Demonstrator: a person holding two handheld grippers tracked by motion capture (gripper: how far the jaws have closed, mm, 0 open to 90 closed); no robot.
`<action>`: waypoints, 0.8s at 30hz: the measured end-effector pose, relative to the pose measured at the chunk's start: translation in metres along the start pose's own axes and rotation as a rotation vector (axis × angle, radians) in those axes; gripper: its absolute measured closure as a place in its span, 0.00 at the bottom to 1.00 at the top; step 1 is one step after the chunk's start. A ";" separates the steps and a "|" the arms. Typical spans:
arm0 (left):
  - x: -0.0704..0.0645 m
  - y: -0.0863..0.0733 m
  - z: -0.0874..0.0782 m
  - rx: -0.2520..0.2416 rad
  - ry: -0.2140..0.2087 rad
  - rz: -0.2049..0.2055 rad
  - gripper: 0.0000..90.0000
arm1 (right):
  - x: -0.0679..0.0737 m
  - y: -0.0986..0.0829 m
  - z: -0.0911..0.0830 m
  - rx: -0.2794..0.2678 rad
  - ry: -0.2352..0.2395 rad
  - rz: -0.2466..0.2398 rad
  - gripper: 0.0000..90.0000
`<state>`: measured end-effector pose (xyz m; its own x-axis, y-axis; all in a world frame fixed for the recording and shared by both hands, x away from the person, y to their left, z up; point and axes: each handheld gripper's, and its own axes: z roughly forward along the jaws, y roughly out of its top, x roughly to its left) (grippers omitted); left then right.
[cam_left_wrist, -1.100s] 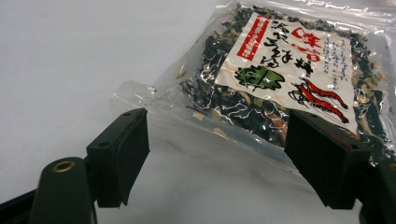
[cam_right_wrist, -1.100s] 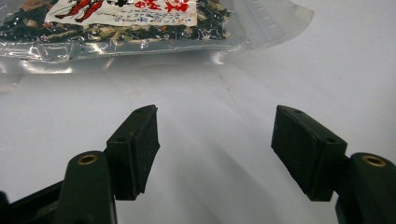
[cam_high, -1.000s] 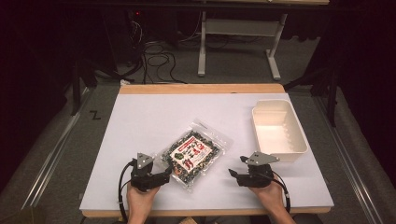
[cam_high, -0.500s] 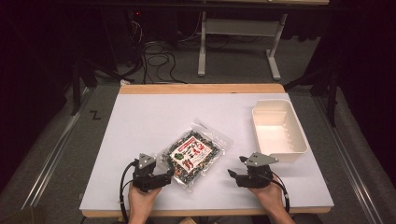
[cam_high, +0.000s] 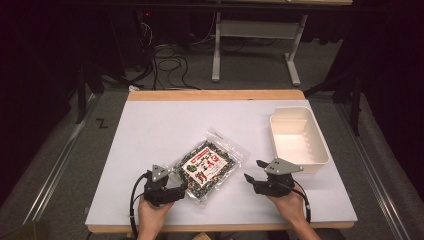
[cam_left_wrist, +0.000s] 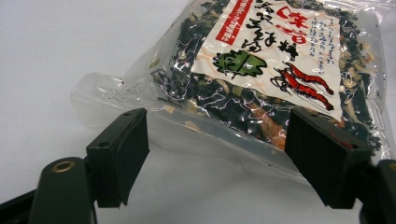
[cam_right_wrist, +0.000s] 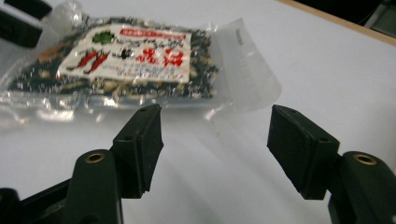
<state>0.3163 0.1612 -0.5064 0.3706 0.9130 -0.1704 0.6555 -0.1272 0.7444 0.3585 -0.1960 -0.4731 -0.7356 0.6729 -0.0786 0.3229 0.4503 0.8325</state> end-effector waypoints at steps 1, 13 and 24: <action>0.000 0.000 0.000 -0.002 0.001 0.001 0.25 | -0.002 0.003 0.000 0.008 0.005 0.014 0.39; 0.000 -0.001 0.003 0.027 -0.045 -0.010 0.27 | -0.030 0.033 0.031 0.152 0.044 0.151 0.41; -0.002 -0.002 0.006 0.055 -0.062 -0.005 0.28 | -0.029 0.038 0.062 0.246 0.020 0.159 0.42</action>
<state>0.3186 0.1576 -0.5114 0.4060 0.8881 -0.2153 0.6920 -0.1449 0.7072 0.4289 -0.1625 -0.4733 -0.6748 0.7360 0.0547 0.5681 0.4707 0.6750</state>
